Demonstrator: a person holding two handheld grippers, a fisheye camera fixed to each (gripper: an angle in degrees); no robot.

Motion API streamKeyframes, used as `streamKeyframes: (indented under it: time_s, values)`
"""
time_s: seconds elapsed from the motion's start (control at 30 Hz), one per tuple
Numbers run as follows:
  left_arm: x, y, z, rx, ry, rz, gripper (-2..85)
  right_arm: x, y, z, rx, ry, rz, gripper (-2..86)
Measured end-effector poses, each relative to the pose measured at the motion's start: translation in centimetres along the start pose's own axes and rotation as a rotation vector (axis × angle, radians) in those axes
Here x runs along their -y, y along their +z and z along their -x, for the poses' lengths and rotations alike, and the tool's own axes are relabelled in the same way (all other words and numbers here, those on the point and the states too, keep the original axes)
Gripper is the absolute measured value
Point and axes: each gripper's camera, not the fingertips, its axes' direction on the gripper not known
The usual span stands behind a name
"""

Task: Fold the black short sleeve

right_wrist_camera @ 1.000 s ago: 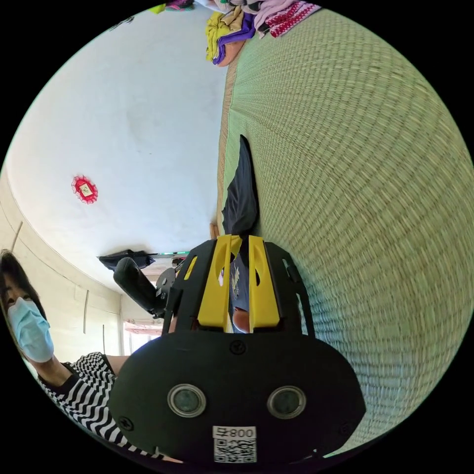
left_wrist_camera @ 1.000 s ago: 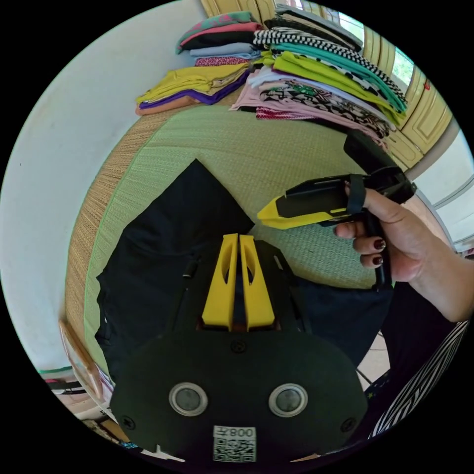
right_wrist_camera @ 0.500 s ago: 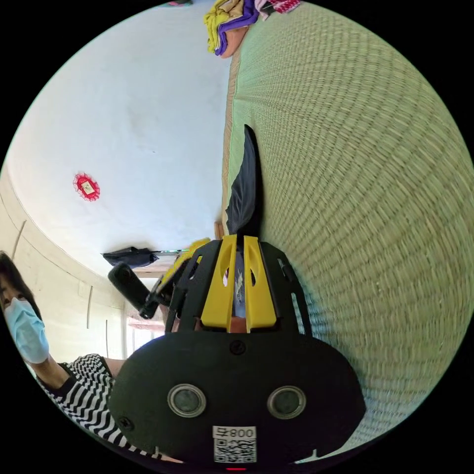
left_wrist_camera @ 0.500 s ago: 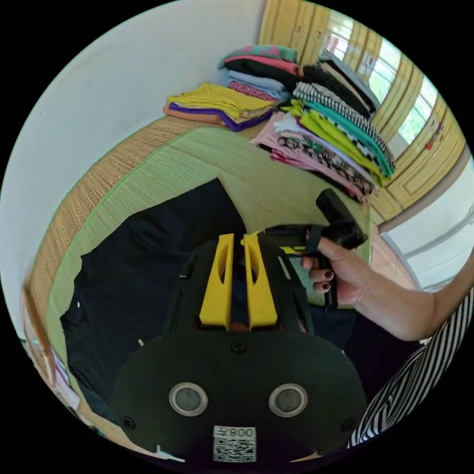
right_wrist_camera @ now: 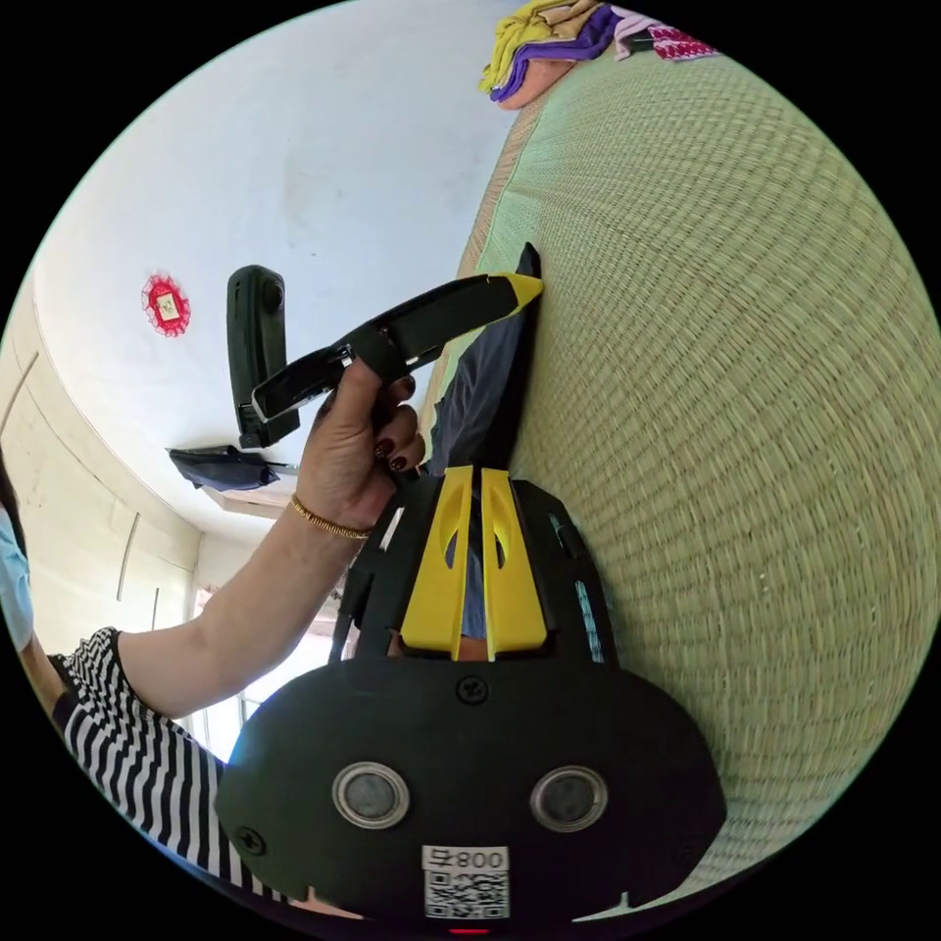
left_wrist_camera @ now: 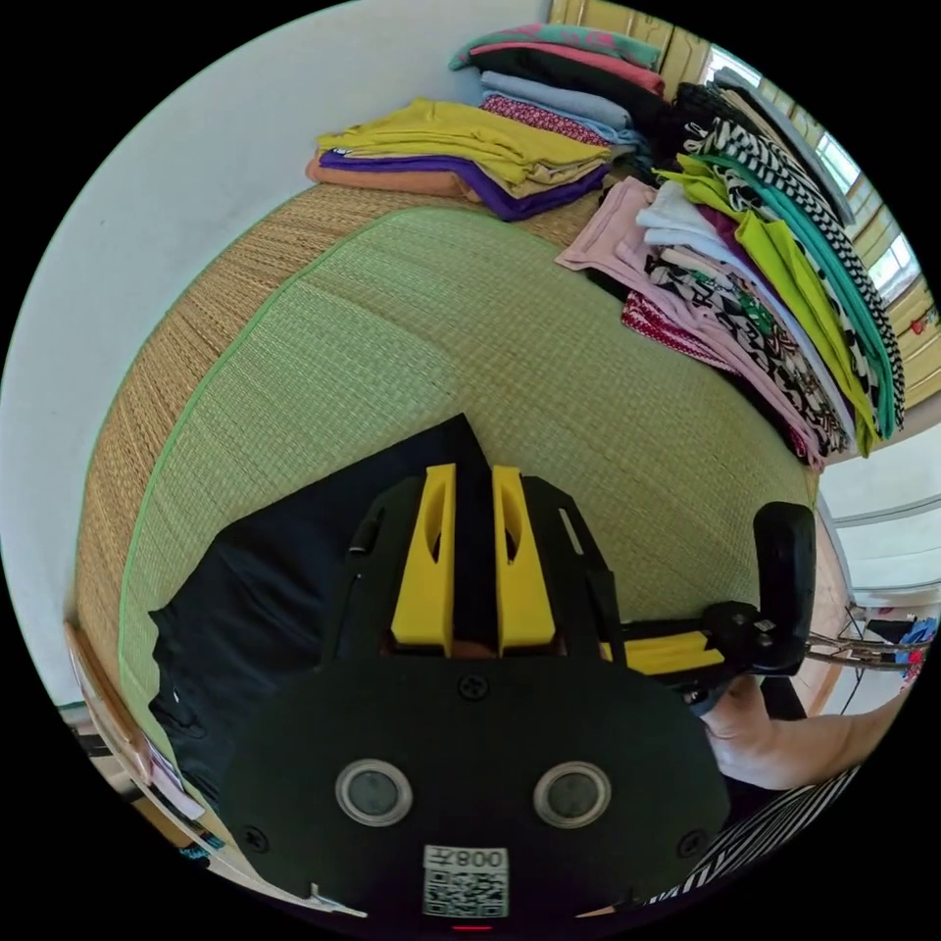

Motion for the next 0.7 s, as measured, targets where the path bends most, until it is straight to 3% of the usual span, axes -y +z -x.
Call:
streamKeyframes:
  time_s: [0.23, 0.43, 0.7]
  values:
    - [-0.9, 1.1, 4.3, -0.026, -0.033, -0.016, 2.6, 1.7, -0.8, 2.2, 0.003, 0.001, -0.003, 1.3]
    - [-3.9, -1.1, 11.3, -0.181, -0.158, -0.164, 1.9, 3.9, -3.0, 5.1, -0.009, 0.03, -0.046, 1.4]
    - [-12.8, -2.8, 23.1, -0.373, -0.383, -0.349, 1.7, 7.8, -3.5, 17.7, -0.085, -0.248, -0.006, 1.6]
